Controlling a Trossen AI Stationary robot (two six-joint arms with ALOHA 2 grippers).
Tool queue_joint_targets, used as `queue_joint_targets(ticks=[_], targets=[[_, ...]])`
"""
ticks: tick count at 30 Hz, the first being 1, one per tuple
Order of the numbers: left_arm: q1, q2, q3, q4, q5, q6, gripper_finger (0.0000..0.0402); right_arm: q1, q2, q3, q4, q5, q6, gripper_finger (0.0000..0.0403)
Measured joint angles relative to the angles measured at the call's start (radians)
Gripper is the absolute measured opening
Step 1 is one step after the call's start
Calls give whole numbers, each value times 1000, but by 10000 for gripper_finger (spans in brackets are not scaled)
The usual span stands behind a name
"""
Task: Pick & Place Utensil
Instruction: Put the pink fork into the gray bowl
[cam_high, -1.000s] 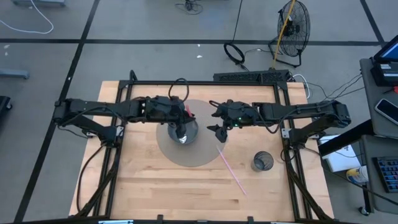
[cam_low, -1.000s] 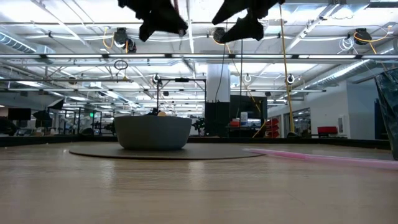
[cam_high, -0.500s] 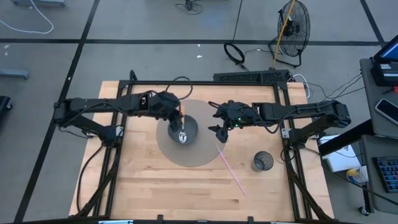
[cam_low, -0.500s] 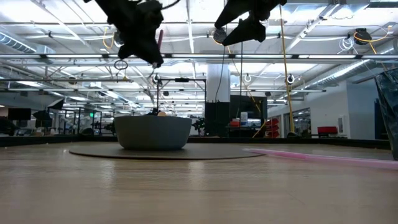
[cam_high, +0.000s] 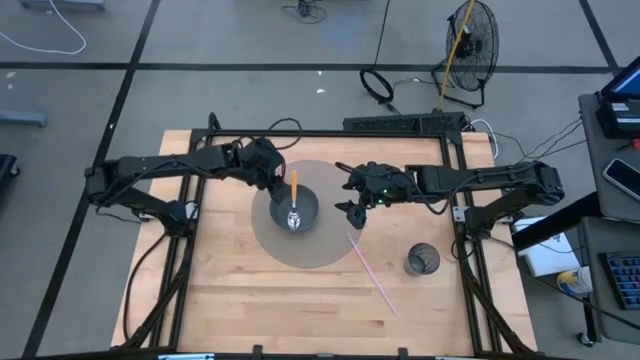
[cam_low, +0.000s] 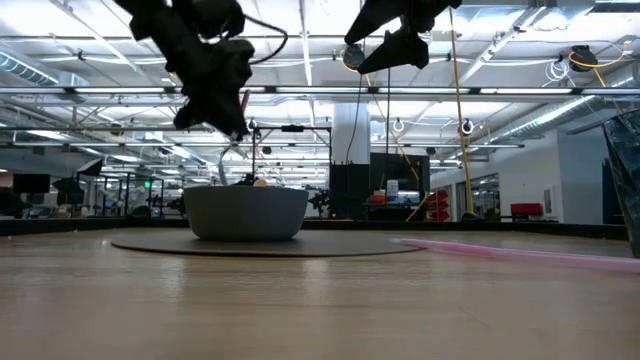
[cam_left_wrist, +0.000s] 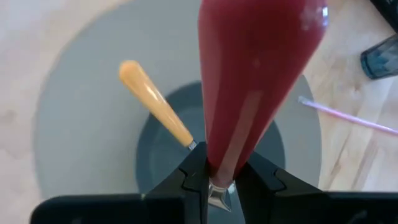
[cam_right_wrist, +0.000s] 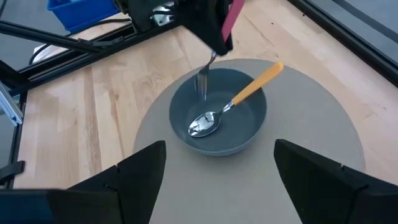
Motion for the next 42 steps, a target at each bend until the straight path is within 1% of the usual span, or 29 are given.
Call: queue_joint_targets(ticks=[6,13,19,22,27,32,35,40,42], targets=[[0,0,-111,163,47,-49,53,0,0,0,0,1,0,293],[0,0,-187,236,50,-73,62,-1,0,0,0,2,-3,293],[0,0,-243,325,63,-96,53,-13,0,0,0,2,-3,293],[0,0,-246,342,69,-99,54,-20,0,0,0,2,-3,293],[1,0,-246,340,73,-83,68,-22,0,0,1,2,-3,293],[3,0,-246,341,74,-76,53,-22,0,0,1,2,-2,293],[3,0,-246,347,101,-83,53,-22,0,0,1,2,-1,293],[3,0,-246,351,148,-92,69,-22,0,-1,4,2,0,293],[3,0,-246,351,149,-92,65,-22,0,-24,47,2,3,293]])
